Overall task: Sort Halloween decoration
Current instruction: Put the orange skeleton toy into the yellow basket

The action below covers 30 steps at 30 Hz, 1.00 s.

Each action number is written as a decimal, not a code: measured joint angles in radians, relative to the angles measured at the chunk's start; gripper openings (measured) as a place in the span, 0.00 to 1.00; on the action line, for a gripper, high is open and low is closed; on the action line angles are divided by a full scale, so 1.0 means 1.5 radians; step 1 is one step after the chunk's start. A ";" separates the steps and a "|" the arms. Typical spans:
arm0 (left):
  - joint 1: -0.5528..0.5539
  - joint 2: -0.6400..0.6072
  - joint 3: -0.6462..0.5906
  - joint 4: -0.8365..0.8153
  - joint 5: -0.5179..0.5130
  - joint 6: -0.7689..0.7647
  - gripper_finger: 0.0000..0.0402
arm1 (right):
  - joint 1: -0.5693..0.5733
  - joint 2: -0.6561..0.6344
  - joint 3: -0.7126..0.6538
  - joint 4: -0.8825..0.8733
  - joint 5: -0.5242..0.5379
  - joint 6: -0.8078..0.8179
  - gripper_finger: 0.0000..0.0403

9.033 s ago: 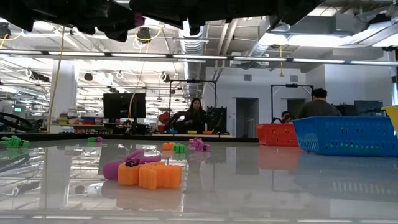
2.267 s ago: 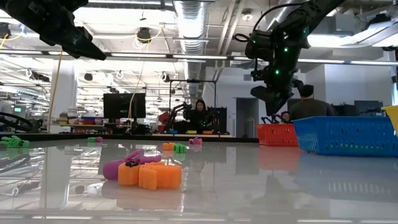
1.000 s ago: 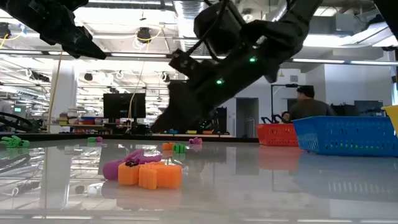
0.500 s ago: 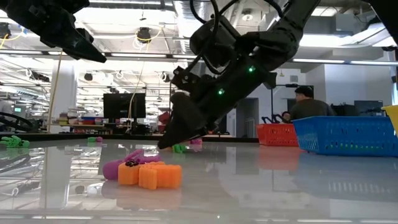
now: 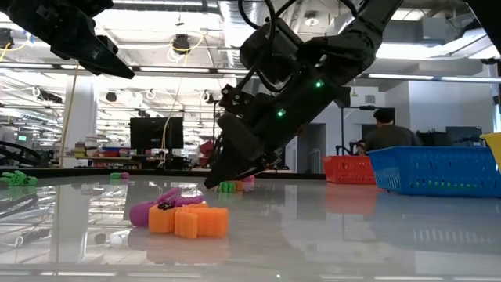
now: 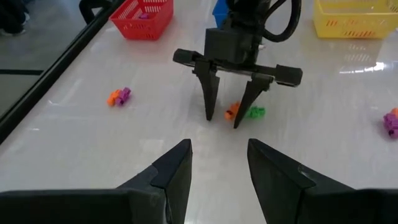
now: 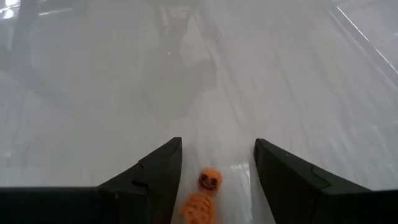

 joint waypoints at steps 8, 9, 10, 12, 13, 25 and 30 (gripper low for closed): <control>0.000 0.000 0.000 -0.005 0.001 0.002 0.37 | 0.020 -0.092 0.000 -0.071 0.065 0.029 0.55; 0.000 0.000 0.000 -0.007 0.001 0.002 0.37 | 0.027 -0.097 0.000 -0.085 0.072 0.032 0.55; 0.000 0.000 0.000 -0.007 0.001 0.002 0.37 | 0.036 -0.098 -0.001 -0.091 0.078 0.038 0.54; 0.000 0.000 -0.001 -0.010 0.001 -0.002 0.37 | 0.054 -0.095 -0.002 -0.096 0.096 0.045 0.53; 0.000 0.000 -0.001 -0.010 0.001 -0.003 0.37 | 0.061 -0.092 -0.002 -0.093 0.104 0.047 0.53; 0.000 0.002 -0.001 0.002 0.001 -0.014 0.37 | 0.055 -0.011 0.000 -0.020 0.161 0.053 0.52; 0.000 0.011 -0.001 0.002 0.000 -0.011 0.37 | 0.052 0.002 0.003 -0.052 0.154 0.087 0.51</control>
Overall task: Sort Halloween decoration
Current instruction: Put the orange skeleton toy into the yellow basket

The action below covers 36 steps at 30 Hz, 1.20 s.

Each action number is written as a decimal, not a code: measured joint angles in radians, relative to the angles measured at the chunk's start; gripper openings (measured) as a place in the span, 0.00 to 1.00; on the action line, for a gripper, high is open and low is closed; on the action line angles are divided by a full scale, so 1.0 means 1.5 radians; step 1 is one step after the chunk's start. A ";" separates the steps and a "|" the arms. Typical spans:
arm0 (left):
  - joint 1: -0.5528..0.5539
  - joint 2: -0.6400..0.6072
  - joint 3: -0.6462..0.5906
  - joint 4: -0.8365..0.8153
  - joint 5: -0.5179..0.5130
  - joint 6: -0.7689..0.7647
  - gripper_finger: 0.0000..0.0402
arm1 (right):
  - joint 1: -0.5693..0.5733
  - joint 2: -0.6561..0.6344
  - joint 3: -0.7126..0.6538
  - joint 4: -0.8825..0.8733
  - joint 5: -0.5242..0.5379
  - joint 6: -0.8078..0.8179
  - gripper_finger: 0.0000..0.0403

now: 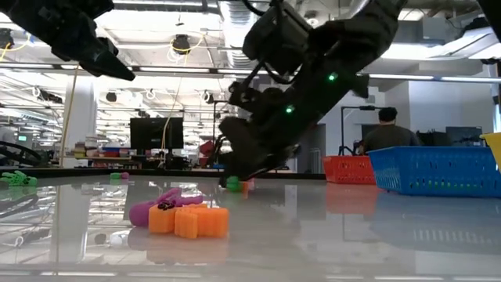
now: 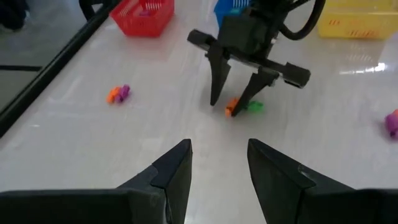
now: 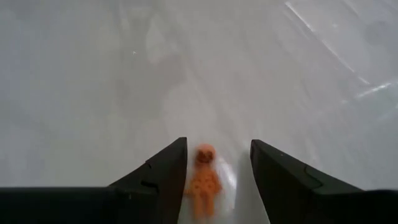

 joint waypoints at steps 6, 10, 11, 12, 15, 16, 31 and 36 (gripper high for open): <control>0.000 0.002 0.000 -0.009 0.000 0.004 0.37 | 0.019 -0.004 0.002 -0.045 0.010 0.033 0.40; 0.000 0.002 0.000 -0.007 0.001 0.004 0.37 | 0.031 -0.005 0.001 -0.052 0.010 0.033 0.27; 0.000 0.002 0.000 -0.005 0.001 0.004 0.37 | 0.032 -0.005 0.001 -0.052 0.010 0.032 0.24; 0.000 0.002 0.000 -0.003 0.001 0.004 0.37 | 0.032 -0.005 0.003 -0.055 0.009 0.030 0.20; 0.000 0.002 0.000 -0.004 0.001 -0.001 0.37 | 0.033 -0.005 0.010 -0.060 0.010 0.023 0.11; 0.000 0.002 0.000 -0.003 0.001 -0.002 0.37 | 0.033 -0.007 0.015 -0.064 0.007 0.015 0.08; 0.000 0.003 0.000 -0.006 0.001 -0.002 0.37 | 0.116 -0.241 0.022 -0.285 -0.030 0.026 0.05; 0.000 0.003 0.000 -0.003 0.001 -0.002 0.37 | 0.203 -0.326 0.023 -0.434 -0.109 0.130 0.05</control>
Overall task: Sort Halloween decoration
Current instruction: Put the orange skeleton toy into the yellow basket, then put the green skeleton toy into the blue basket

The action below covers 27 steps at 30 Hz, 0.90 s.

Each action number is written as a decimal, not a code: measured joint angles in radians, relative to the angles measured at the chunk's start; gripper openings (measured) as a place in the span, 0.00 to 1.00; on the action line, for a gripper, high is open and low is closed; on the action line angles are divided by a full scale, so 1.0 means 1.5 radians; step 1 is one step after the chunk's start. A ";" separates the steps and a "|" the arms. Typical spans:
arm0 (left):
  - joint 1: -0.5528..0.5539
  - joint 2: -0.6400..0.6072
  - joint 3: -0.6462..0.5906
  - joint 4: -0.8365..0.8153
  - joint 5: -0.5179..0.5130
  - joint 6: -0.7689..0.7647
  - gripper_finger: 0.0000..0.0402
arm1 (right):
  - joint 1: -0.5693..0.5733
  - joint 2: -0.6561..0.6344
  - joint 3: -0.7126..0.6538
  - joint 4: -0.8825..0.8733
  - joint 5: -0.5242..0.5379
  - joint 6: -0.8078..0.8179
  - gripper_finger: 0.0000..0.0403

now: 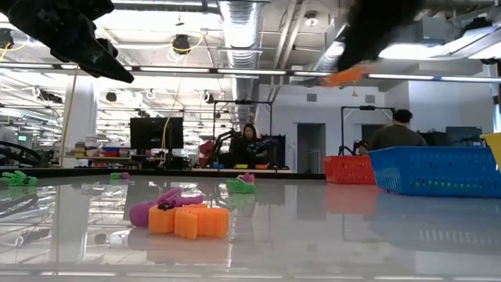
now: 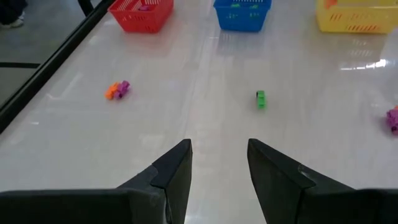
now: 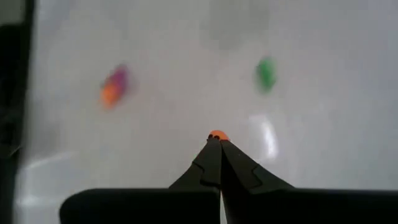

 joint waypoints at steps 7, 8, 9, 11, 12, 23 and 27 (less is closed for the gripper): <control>0.000 0.000 0.000 0.005 0.000 -0.001 0.37 | 0.150 -0.042 0.000 -0.147 -0.053 0.262 0.06; 0.000 0.000 0.000 0.005 0.000 -0.003 0.37 | 0.171 -0.039 0.000 -0.155 -0.053 0.295 0.06; 0.000 0.000 0.000 0.005 0.000 -0.007 0.37 | 0.190 -0.036 -0.004 -0.157 -0.048 0.325 0.06; 0.000 0.000 0.000 0.005 0.000 -0.013 0.37 | 0.220 -0.028 -0.012 -0.156 -0.029 0.373 0.06; 0.000 0.000 0.000 0.005 0.000 -0.016 0.37 | 0.231 -0.023 -0.019 -0.158 -0.022 0.393 0.06; 0.000 0.000 0.000 0.004 0.000 -0.019 0.37 | 0.225 0.013 -0.027 -0.265 -0.024 0.514 0.22; 0.000 0.000 0.001 0.000 0.000 -0.018 0.37 | 0.211 0.013 -0.027 -0.255 -0.026 0.504 0.29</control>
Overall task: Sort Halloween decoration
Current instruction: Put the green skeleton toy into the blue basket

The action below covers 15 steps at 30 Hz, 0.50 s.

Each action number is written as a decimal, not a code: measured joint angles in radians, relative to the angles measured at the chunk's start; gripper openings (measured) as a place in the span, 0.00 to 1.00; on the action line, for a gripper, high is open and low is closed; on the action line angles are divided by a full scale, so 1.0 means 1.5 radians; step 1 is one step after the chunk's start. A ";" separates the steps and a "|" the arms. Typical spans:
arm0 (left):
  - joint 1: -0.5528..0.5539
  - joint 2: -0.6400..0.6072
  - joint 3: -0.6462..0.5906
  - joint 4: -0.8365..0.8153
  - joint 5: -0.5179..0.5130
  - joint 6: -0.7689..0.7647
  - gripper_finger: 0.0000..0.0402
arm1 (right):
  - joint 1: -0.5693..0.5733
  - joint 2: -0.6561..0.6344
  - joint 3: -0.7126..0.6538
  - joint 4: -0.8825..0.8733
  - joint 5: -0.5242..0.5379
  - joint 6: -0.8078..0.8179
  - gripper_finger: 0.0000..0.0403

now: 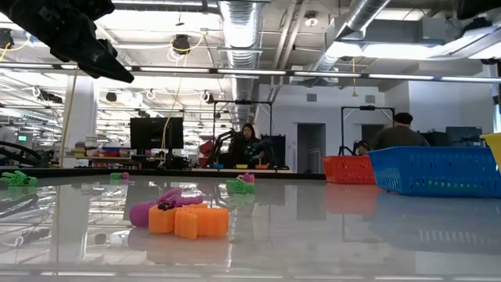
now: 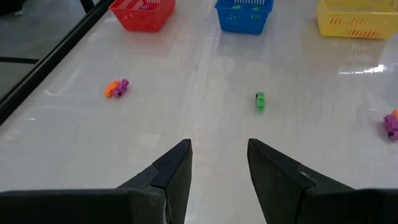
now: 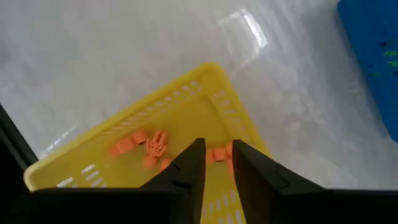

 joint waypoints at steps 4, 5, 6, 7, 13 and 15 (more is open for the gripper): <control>0.000 0.000 0.000 0.000 0.000 0.000 0.37 | -0.017 0.000 0.000 0.043 0.012 -0.067 0.35; 0.000 0.000 0.000 0.000 0.000 0.000 0.37 | -0.023 0.000 0.000 0.063 0.020 -0.091 0.36; 0.000 0.000 0.000 0.001 0.000 0.000 0.37 | -0.029 0.000 0.000 0.086 0.026 -0.116 0.38; 0.000 0.000 0.000 0.001 0.000 0.000 0.37 | -0.035 0.000 0.000 0.111 0.029 -0.143 0.39; 0.000 0.000 0.000 0.001 0.000 -0.001 0.37 | -0.077 0.000 0.000 0.283 0.044 -0.320 0.41; 0.000 0.000 0.000 0.001 0.000 -0.001 0.37 | -0.088 0.003 0.000 0.346 0.064 -0.389 0.42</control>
